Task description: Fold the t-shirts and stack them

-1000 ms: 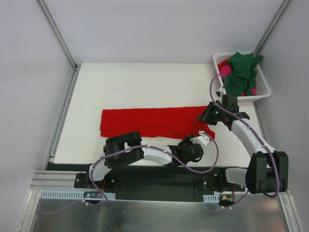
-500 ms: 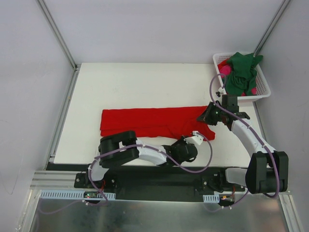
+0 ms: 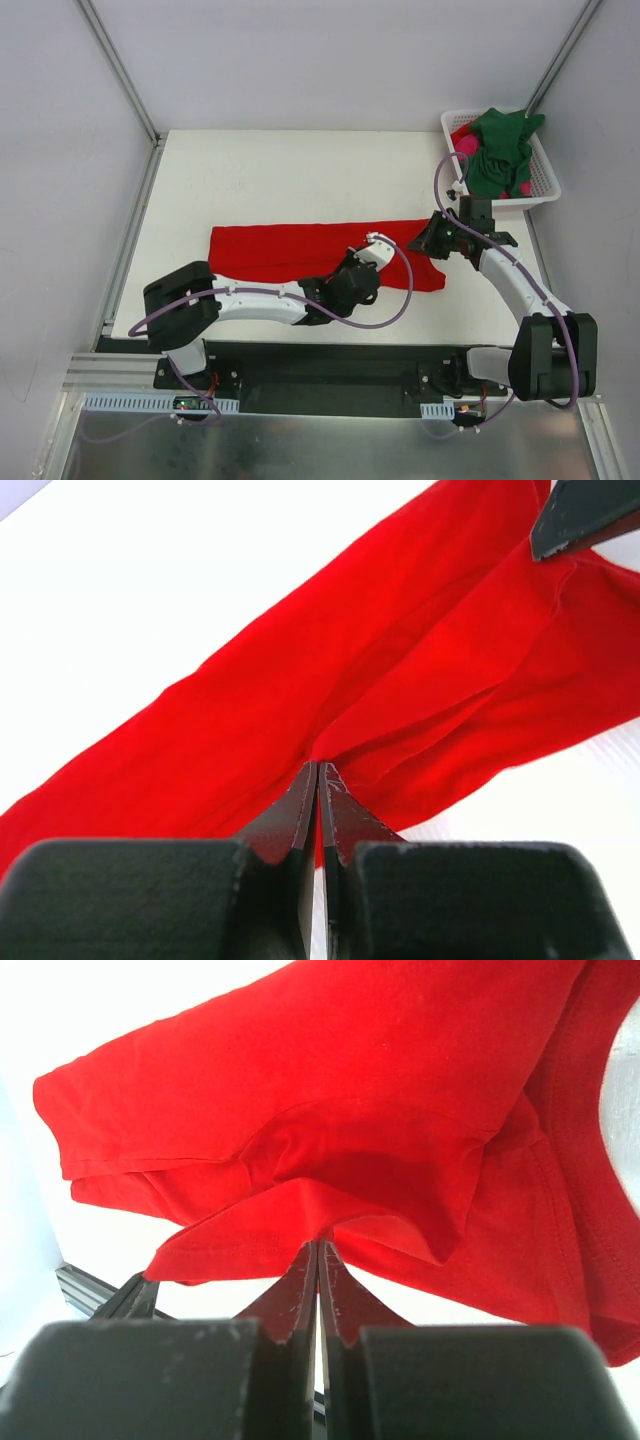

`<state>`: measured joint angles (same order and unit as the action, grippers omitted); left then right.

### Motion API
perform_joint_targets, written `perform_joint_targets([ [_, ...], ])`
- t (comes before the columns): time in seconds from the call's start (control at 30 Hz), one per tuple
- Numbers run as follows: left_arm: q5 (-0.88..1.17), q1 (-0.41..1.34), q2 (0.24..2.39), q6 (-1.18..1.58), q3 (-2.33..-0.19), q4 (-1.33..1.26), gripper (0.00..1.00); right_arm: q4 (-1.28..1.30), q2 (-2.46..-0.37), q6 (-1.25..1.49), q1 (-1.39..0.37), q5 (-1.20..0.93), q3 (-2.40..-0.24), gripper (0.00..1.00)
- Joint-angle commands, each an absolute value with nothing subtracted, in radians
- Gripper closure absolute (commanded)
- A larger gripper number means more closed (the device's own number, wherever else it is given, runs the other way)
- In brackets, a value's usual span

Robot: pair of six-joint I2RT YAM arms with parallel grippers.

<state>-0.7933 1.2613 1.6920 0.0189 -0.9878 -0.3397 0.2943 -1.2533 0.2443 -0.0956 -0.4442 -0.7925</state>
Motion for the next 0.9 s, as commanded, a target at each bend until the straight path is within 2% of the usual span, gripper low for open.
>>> perform_joint_targets([
  [0.0,-0.798,1.249,1.670,-0.015,-0.977,-0.354,1.00,0.267,-1.258,0.232,-0.089,-0.471,-0.798,0.99],
  [0.33,-0.769,1.220,1.658,-0.018,-0.979,-0.356,1.00,0.279,-1.249,0.241,-0.087,-0.474,-0.896,0.99],
  [0.87,-0.709,1.190,1.490,-0.055,-1.006,-0.275,1.00,0.419,-1.149,0.227,-0.089,-0.469,-1.006,0.99],
])
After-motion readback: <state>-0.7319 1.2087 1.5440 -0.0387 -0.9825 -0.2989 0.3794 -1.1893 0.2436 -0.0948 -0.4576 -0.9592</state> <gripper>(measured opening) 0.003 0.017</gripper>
